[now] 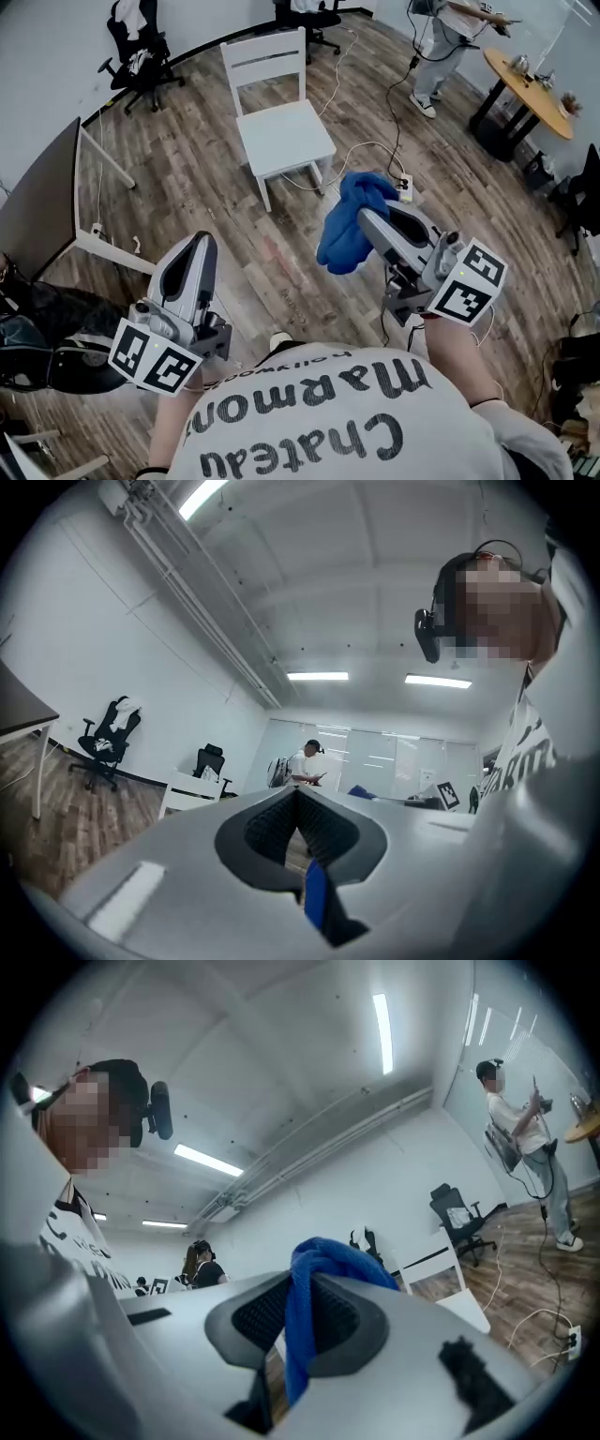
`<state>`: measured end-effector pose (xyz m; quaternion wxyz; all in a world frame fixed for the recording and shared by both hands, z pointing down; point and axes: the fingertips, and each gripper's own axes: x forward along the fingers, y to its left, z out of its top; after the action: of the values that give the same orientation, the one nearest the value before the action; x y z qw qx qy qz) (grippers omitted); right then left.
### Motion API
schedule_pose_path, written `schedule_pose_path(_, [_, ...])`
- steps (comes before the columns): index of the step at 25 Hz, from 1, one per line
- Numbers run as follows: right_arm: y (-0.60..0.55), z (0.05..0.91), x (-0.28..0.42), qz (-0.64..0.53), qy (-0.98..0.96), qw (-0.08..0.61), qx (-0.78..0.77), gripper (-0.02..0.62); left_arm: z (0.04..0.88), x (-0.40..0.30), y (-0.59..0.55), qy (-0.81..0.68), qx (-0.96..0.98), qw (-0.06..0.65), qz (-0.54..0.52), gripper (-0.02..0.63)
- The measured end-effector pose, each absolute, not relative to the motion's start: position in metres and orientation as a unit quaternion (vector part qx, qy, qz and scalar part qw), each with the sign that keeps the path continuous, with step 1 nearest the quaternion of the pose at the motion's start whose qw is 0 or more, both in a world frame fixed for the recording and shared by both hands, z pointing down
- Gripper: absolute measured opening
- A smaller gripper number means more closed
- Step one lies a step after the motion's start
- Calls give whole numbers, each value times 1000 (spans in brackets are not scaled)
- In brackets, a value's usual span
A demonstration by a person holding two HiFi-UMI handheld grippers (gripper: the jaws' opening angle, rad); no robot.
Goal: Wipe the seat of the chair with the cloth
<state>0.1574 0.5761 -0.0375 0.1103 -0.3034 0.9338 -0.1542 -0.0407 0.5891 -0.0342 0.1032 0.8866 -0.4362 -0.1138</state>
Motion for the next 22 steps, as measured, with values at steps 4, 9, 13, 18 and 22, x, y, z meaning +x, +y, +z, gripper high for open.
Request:
schedule_pose_path(4, [557, -38, 123, -150, 926, 114, -327, 54, -39, -79, 566, -424, 893, 97, -115, 5])
schedule_pose_path(9, [543, -31, 84, -150, 921, 103, -344, 54, -36, -122, 544, -409, 894, 113, -141, 5])
schedule_pose_path(13, [534, -25, 69, -157, 920, 87, -348, 54, -29, -140, 531, -422, 890, 100, -140, 5])
schedule_pose_path(18, [511, -17, 64, -156, 920, 70, -353, 55, -8, -139, 506, -440, 891, 80, -82, 5])
schedule_pose_path(22, [473, -13, 60, -164, 921, 70, -345, 55, -7, -153, 476, -461, 877, 91, -100, 6])
